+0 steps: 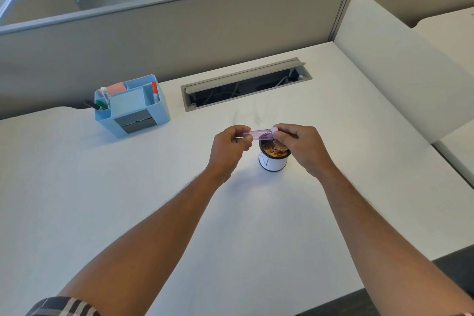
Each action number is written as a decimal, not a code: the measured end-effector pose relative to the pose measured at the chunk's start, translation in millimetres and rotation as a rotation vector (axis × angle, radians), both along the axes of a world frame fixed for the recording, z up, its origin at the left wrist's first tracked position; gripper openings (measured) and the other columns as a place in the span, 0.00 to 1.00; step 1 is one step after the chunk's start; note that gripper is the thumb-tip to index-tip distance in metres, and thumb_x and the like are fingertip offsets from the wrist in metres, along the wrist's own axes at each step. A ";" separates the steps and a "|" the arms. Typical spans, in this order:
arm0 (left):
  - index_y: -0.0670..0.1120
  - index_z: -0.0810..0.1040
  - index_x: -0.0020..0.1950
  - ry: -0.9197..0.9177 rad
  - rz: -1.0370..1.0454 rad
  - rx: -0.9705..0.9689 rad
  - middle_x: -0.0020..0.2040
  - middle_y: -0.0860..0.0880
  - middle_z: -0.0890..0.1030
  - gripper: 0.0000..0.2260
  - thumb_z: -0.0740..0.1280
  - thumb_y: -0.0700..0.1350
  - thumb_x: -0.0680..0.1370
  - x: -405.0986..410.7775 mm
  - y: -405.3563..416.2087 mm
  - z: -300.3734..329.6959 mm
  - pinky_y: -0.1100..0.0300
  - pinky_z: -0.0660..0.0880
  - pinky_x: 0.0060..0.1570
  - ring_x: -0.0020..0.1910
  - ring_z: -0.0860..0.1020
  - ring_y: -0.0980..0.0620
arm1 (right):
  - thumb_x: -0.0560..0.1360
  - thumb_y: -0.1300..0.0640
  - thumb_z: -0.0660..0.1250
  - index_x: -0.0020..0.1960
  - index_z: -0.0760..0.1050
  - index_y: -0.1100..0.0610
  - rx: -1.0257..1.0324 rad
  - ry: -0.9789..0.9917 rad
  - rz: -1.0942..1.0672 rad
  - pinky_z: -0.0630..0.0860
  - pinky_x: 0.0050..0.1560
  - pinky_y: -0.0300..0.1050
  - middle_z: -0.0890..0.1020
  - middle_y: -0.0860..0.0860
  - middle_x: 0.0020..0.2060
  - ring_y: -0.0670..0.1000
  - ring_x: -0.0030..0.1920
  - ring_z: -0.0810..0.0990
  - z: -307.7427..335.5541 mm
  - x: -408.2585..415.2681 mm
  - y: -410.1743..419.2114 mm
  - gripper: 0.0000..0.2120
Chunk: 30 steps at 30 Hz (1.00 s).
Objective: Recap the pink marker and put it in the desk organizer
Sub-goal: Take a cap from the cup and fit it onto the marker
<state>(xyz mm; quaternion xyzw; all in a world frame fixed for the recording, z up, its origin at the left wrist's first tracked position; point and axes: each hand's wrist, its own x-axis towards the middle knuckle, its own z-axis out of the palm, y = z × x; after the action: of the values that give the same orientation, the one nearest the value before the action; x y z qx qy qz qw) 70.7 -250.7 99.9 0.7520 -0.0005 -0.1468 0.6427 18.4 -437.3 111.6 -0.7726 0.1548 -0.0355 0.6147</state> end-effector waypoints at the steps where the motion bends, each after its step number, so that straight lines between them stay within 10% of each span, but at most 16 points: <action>1: 0.47 0.82 0.55 -0.003 0.000 0.003 0.47 0.47 0.84 0.08 0.70 0.39 0.78 -0.8 0.6 0.3 0.54 0.79 0.45 0.42 0.82 0.50 | 0.78 0.59 0.71 0.57 0.85 0.56 0.001 0.004 -0.001 0.82 0.56 0.43 0.88 0.52 0.47 0.47 0.43 0.88 -0.5 0.3 -0.2 0.09; 19: 0.54 0.84 0.46 -0.079 -0.067 0.034 0.38 0.46 0.84 0.08 0.68 0.43 0.80 -3.5 3.6 5.1 0.50 0.81 0.45 0.35 0.79 0.52 | 0.77 0.61 0.71 0.62 0.83 0.54 -0.069 -0.033 0.014 0.78 0.65 0.50 0.87 0.51 0.56 0.52 0.59 0.84 -0.5 3.9 -2.0 0.14; 30: 0.37 0.83 0.47 0.003 -0.088 0.030 0.34 0.45 0.79 0.15 0.65 0.47 0.82 -4.7 8.2 2.7 0.56 0.74 0.35 0.29 0.74 0.52 | 0.76 0.63 0.72 0.59 0.85 0.54 0.003 -0.084 0.028 0.79 0.64 0.45 0.87 0.48 0.54 0.46 0.57 0.83 0.7 2.6 2.0 0.13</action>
<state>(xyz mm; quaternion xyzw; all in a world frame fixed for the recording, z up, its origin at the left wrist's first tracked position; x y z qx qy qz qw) 66.0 -242.5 102.6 0.7605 -0.0301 -0.1761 0.6243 20.9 -435.3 112.3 -0.7716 0.1180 -0.0592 0.6222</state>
